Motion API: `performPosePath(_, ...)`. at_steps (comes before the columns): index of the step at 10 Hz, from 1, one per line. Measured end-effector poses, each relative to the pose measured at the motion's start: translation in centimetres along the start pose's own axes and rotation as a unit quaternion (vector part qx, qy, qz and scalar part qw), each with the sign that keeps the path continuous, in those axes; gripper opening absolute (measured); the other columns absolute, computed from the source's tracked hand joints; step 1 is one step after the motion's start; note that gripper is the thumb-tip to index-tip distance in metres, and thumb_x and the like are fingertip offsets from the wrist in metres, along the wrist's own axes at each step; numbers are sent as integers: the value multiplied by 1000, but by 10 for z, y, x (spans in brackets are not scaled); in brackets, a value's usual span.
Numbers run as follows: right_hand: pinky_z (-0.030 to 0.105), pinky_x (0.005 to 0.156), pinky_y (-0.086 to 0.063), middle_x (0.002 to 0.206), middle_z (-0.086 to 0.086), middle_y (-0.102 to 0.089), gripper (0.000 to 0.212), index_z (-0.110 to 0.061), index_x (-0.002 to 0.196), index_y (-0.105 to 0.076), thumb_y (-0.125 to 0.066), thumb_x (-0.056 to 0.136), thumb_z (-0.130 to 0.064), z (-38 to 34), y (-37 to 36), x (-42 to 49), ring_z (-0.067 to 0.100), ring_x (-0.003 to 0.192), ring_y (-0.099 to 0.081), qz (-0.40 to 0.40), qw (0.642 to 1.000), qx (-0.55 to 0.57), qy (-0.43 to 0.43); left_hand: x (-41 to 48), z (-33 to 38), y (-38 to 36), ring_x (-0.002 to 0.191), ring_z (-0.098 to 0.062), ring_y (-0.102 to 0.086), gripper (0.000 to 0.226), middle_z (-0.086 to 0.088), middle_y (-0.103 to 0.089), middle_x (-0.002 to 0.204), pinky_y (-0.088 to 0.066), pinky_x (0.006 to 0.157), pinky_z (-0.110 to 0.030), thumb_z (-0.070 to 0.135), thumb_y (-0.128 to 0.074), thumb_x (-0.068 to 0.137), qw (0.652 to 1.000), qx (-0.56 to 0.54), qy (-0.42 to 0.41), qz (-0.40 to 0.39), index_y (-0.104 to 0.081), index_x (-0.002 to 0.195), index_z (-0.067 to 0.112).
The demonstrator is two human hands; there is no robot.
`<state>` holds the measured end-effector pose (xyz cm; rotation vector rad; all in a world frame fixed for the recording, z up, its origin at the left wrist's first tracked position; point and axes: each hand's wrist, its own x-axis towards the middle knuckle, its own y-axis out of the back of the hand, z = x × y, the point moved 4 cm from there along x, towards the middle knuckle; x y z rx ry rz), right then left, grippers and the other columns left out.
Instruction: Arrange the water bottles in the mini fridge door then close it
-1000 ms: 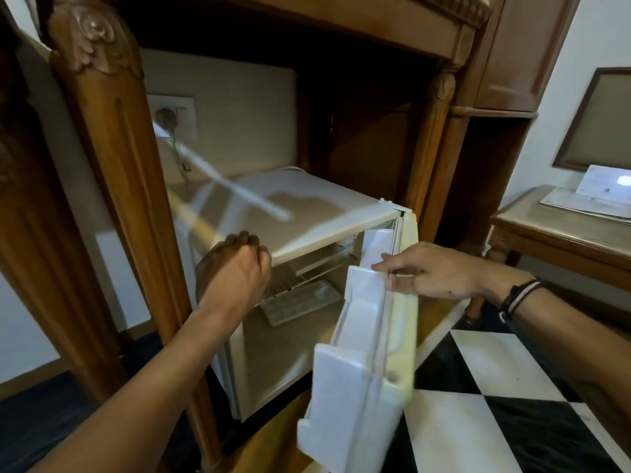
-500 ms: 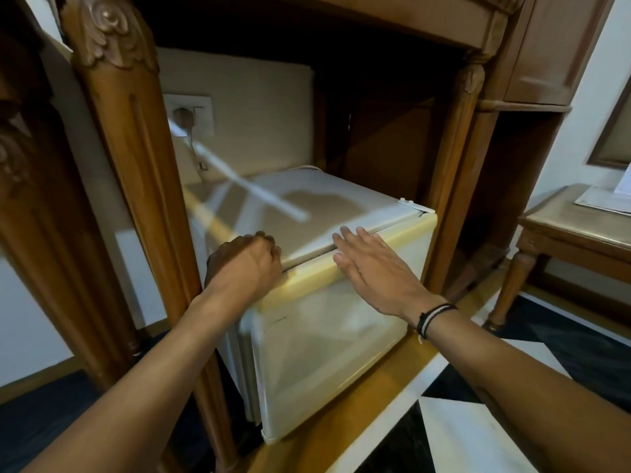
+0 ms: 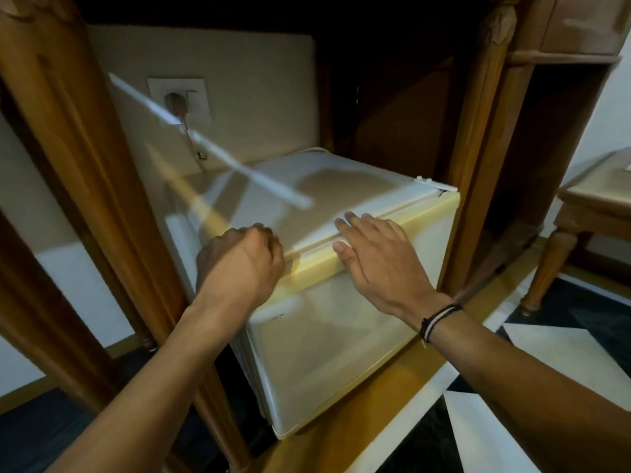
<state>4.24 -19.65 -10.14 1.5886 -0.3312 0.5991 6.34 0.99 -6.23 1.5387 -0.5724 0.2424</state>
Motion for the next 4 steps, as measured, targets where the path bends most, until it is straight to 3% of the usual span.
performPosePath(1, 41, 108, -41, 143, 10, -61, 56, -12, 139, -62, -29, 109, -46, 2, -13, -1, 25, 123, -57, 98, 995, 4, -12, 0, 0, -15, 114, -25, -73, 49, 0, -74, 131, -52, 78, -28, 38, -33, 113, 994, -111, 5, 4, -71, 140, 22)
performPosePath(2, 44, 111, -38, 145, 13, -58, 52, -9, 139, -61, -36, 108, -42, -2, -19, 0, 28, 125, -55, 96, 995, 32, -24, 0, 1, -16, 123, -25, -73, 59, -4, -73, 139, -57, 92, -34, 35, -32, 104, 996, -76, -34, -20, -77, 135, 14)
performPosePath(3, 49, 124, -23, 161, 14, -42, 55, -10, 152, -49, -30, 110, -40, -12, 5, 9, 31, 145, -42, -54, 996, 47, -59, 13, 9, 2, 124, -34, -72, 56, -19, -75, 129, -59, 100, -44, 25, -36, 95, 976, 113, -117, -145, -84, 111, 2)
performPosePath(4, 47, 129, -9, 172, 12, -20, 64, -12, 162, -30, -24, 109, -48, -14, 45, 22, 29, 159, -18, -224, 966, 83, -96, 24, 21, 33, 155, -38, -43, 77, -24, -50, 160, -37, 125, -46, 22, -5, 101, 958, 106, -123, -237, -64, 145, 0)
